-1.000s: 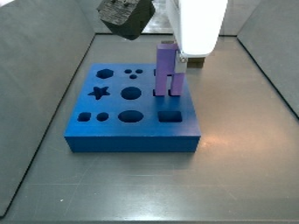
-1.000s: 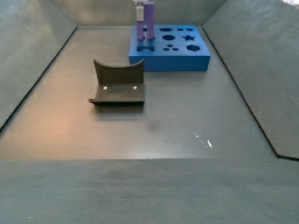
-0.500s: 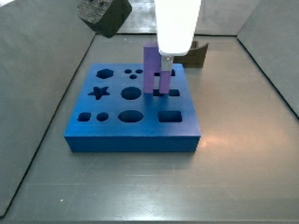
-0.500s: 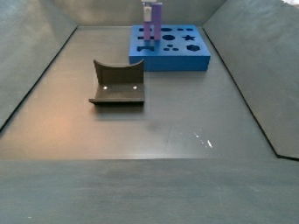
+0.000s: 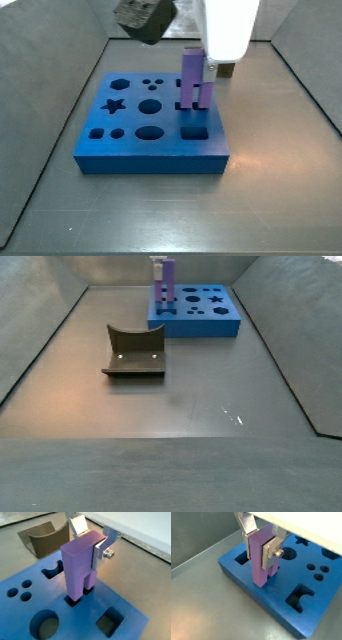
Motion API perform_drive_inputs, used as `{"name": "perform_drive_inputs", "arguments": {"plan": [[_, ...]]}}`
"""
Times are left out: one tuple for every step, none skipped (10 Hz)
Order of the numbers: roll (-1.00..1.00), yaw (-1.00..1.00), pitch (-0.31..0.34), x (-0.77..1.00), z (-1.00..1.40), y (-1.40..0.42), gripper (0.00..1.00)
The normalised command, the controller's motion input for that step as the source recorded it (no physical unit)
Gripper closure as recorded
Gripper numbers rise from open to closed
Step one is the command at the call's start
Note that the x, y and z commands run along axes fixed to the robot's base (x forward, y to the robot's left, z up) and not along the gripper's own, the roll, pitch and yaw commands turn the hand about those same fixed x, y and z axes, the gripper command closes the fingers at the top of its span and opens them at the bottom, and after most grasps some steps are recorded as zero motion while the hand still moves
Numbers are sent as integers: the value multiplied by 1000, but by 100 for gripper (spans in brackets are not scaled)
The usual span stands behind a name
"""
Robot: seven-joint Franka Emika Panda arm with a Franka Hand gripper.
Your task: Insert the double-square object.
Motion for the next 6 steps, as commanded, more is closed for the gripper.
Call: {"name": "perform_drive_inputs", "arguments": {"plan": [[0,-174,-3,-23,-289,-40,100],[13,-77,0,-289,-220,-46,100],[21,-77,0,-386,-163,0,100],[37,-46,0,-431,-117,0,100],[17,0,-3,-337,-169,0,100],[31,0,-26,-166,-271,0,100]]}}
